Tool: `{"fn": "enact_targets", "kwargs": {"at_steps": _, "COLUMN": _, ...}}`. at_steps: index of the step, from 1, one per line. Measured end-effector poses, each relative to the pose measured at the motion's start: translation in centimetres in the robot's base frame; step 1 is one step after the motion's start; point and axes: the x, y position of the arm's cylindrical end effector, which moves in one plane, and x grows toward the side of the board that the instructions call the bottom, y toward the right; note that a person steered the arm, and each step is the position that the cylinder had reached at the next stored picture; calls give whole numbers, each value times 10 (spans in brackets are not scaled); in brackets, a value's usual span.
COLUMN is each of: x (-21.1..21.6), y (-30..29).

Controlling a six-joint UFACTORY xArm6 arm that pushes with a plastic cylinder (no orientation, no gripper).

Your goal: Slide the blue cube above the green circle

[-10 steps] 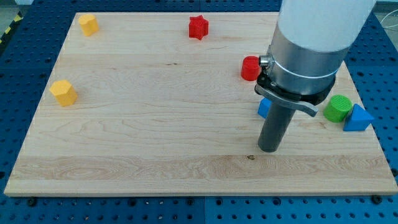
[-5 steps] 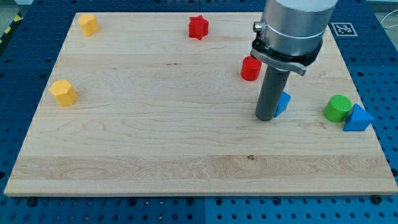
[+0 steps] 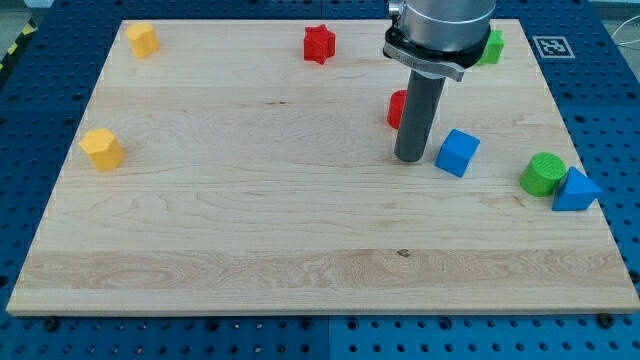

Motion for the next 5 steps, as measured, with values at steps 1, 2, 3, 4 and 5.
{"fn": "enact_targets", "kwargs": {"at_steps": 1, "x": -1, "y": 11}}
{"fn": "enact_targets", "kwargs": {"at_steps": 2, "x": 3, "y": 27}}
{"fn": "enact_targets", "kwargs": {"at_steps": 3, "x": 14, "y": 38}}
{"fn": "enact_targets", "kwargs": {"at_steps": 4, "x": 19, "y": 46}}
{"fn": "enact_targets", "kwargs": {"at_steps": 5, "x": 28, "y": 49}}
